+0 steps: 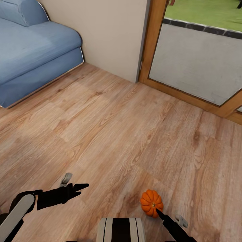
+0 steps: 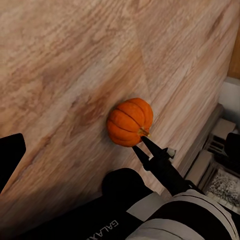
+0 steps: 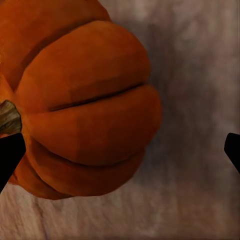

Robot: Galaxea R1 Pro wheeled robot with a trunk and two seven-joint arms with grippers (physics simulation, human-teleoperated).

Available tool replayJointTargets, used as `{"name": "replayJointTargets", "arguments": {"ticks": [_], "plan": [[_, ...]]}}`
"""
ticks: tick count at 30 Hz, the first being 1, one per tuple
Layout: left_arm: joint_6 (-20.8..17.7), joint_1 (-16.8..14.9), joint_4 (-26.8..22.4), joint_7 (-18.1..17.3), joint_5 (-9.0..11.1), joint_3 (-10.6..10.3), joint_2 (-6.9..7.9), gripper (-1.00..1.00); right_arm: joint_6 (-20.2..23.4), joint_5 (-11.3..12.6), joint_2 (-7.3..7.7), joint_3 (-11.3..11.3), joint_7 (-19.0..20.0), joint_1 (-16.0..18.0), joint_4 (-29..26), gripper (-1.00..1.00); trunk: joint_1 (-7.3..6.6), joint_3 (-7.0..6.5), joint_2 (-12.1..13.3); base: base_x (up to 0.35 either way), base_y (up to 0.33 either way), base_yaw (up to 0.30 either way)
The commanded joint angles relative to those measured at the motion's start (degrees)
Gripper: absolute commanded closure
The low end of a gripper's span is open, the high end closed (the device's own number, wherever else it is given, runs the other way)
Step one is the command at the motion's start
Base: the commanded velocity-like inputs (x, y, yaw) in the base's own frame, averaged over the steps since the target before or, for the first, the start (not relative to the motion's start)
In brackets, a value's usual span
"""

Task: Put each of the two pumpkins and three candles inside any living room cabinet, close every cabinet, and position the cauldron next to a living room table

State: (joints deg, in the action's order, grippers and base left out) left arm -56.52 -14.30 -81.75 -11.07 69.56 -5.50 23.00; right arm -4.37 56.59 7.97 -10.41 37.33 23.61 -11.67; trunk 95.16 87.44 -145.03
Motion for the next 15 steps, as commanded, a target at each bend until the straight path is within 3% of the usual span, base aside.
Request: {"name": "replayJointTargets", "arguments": {"ticks": [1, 15], "plan": [[-0.1, 0.0, 0.0, -0.5, -0.5, 0.0, 0.03, -1.0, -0.4, 0.3, 0.03, -0.5, 0.1, 0.0, 0.1, -1.0, -0.01, 0.03, 0.0, 0.0, 0.0, 0.0], [0.0, 0.0, 0.0, -0.4, -0.5, 0.0, 0.03, -1.0, -0.4, 0.3, 0.03, -0.5, 0.0, 0.0, 0.0, -1.0, -0.01, 0.03, 0.0, 0.019, 0.0, 0.0]]}}
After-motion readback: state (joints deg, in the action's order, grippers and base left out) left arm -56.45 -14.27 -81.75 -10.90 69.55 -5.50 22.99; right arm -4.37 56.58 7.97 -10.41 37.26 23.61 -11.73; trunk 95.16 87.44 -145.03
